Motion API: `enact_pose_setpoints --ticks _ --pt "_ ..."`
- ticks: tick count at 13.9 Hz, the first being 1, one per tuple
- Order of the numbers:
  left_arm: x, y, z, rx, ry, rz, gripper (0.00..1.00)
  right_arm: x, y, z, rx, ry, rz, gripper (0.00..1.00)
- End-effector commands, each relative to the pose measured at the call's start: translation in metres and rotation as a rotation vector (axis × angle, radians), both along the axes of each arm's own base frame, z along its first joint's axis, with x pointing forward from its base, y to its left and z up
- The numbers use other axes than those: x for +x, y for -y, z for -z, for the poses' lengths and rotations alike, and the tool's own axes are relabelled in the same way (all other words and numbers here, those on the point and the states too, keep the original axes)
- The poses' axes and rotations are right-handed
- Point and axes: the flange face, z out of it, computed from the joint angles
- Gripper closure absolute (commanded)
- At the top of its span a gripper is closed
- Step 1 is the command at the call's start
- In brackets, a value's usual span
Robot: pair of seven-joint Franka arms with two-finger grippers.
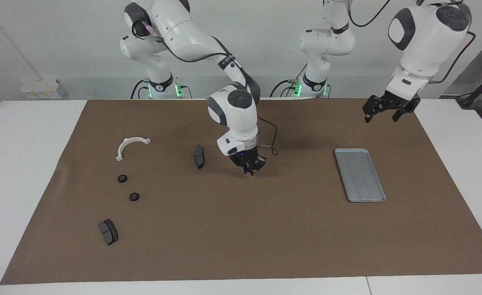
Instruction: Pick bearing gear from pile to tray
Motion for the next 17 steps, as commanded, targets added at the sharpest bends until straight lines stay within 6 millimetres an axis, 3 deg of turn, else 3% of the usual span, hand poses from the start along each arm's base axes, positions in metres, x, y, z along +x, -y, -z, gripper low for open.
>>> enact_pose_setpoints --ticks 1,3,4,7,8,10,13,17 --pt "-0.010 0.002 -0.001 0.014 0.010 0.008 0.00 0.006 -0.016 0.006 -0.017 0.029 0.006 1.00" --pt "-0.010 0.002 -0.001 0.014 0.010 0.008 0.00 0.001 -0.015 0.012 -0.025 0.016 0.011 1.00" --pt "-0.010 0.002 -0.001 0.014 0.010 0.008 0.00 0.000 -0.013 0.017 -0.030 0.010 0.008 0.84" --pt "-0.009 0.001 -0.001 0.014 0.014 0.014 0.00 -0.001 -0.010 0.020 -0.037 0.004 0.008 0.11" --pt "-0.009 0.002 -0.001 0.014 0.014 0.019 0.00 0.000 -0.009 0.017 -0.038 0.006 0.008 0.00" --pt "-0.011 0.002 0.001 0.014 0.005 0.016 0.00 0.009 0.003 0.011 -0.042 0.021 -0.012 0.00" --pt "-0.009 0.006 0.000 0.013 0.022 -0.031 0.00 0.026 0.049 -0.008 -0.060 0.033 -0.054 0.00" --pt "-0.009 0.076 0.005 0.000 0.084 -0.026 0.00 0.030 0.143 -0.033 -0.090 0.027 -0.101 0.00"
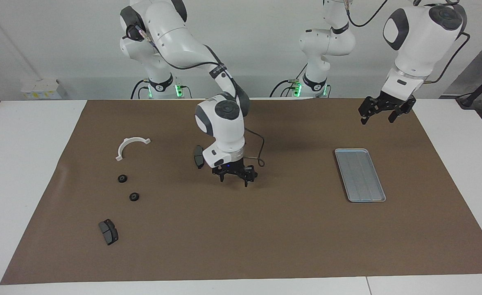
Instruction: Pick bearing gear from pile to tray
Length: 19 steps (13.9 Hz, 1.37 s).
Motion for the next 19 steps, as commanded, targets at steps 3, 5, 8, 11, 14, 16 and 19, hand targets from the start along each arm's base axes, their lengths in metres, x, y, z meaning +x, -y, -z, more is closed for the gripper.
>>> enact_pose_setpoints --ticks 3,5,8,11,14,16,19 --pt "-0.015 0.110 0.018 -0.024 0.080 -0.044 0.00 -0.017 0.097 -0.020 -0.049 -0.031 -0.095 0.00" --pt "-0.018 0.156 0.029 -0.042 0.102 -0.034 0.00 -0.022 0.128 -0.016 -0.067 -0.049 -0.137 0.00" --pt "-0.027 0.224 0.064 -0.049 0.100 -0.011 0.00 -0.021 0.184 -0.018 -0.085 -0.063 -0.208 0.00" --pt "-0.026 0.270 0.105 -0.073 0.132 -0.009 0.00 -0.022 0.249 -0.008 -0.066 -0.090 -0.300 0.00" --pt "-0.018 0.311 0.171 -0.057 0.124 -0.020 0.00 -0.022 0.307 0.002 -0.044 -0.090 -0.357 0.00" --pt "-0.016 0.330 0.218 -0.070 0.149 -0.036 0.00 -0.024 0.327 0.010 -0.047 -0.093 -0.374 0.00" --pt "-0.009 0.334 0.239 -0.084 0.175 -0.028 0.00 -0.031 0.364 0.024 -0.041 -0.119 -0.368 0.00"
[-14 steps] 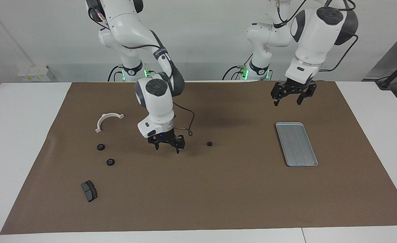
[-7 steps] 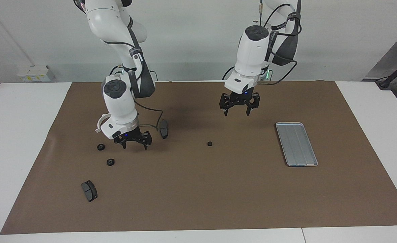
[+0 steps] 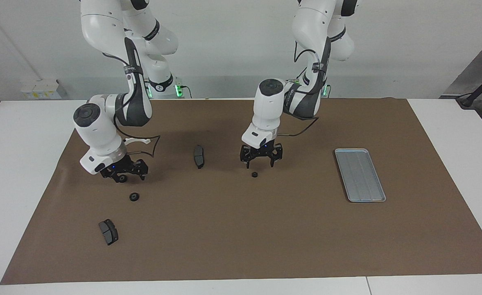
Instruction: Pick bearing gear from pile to tray
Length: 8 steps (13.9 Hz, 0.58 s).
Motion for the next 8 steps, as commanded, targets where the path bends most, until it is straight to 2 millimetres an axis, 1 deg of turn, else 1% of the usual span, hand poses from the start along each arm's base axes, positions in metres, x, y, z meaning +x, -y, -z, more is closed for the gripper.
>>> enact_pose_setpoints --ticks 1,2,3,4,5,6,7,8 --pt "0.008 0.006 0.013 -0.011 0.037 -0.003 0.00 -0.009 0.030 0.017 0.020 -0.005 -0.027 0.00" --pt "0.008 0.008 0.018 -0.015 0.043 0.000 0.00 -0.010 0.038 0.023 0.019 0.006 -0.031 0.00" --pt "0.008 0.008 0.020 -0.015 0.045 0.002 0.00 -0.013 0.040 0.030 0.019 0.003 -0.031 0.00" --pt "0.007 0.009 0.020 -0.012 0.041 0.004 0.00 -0.013 0.042 0.032 0.020 0.003 -0.027 0.00" --pt "0.000 0.016 0.022 -0.008 0.035 0.020 0.00 -0.013 0.041 0.036 0.021 0.002 -0.028 0.00" --pt "-0.003 0.015 0.027 -0.002 0.028 0.022 0.03 -0.013 0.040 0.036 0.022 0.000 -0.029 0.00" --pt "-0.004 0.014 0.027 0.000 0.025 0.023 0.09 -0.014 0.040 0.036 0.022 -0.001 -0.028 0.01" --pt "-0.004 0.015 0.028 0.002 0.023 0.026 0.15 -0.015 0.040 0.036 0.024 -0.006 -0.027 0.14"
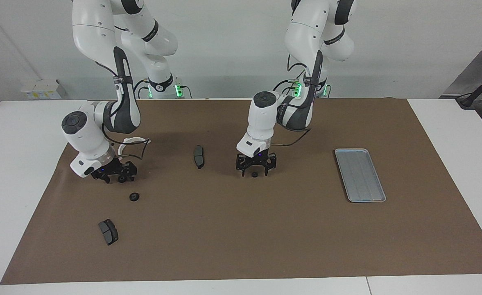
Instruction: Pick bearing gear from pile to tray
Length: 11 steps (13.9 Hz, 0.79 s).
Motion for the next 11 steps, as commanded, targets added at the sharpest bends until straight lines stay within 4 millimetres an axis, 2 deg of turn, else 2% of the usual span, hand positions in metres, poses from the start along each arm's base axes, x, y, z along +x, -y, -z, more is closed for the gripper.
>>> enact_pose_setpoints --ticks 1,2,4,5,8,11 --pt "-0.002 0.001 0.004 0.012 0.002 0.002 0.21 -0.004 -0.001 0.001 0.020 0.006 -0.009 0.31" --pt "-0.005 0.000 0.006 0.016 -0.003 0.004 0.26 -0.004 -0.002 0.000 0.020 0.005 -0.012 0.53" --pt "-0.013 0.001 0.011 0.024 -0.015 0.014 0.35 -0.006 -0.002 -0.003 0.023 -0.014 -0.011 0.87" --pt "-0.014 0.002 0.012 0.025 -0.016 0.016 0.40 -0.005 -0.005 -0.006 0.024 -0.014 -0.010 1.00" --pt "-0.015 0.001 0.012 0.026 -0.018 0.015 0.50 0.005 -0.019 -0.026 0.052 0.003 0.020 1.00" --pt "-0.015 0.001 0.012 0.028 -0.021 0.015 0.63 0.020 -0.044 -0.050 0.056 0.004 0.053 1.00"
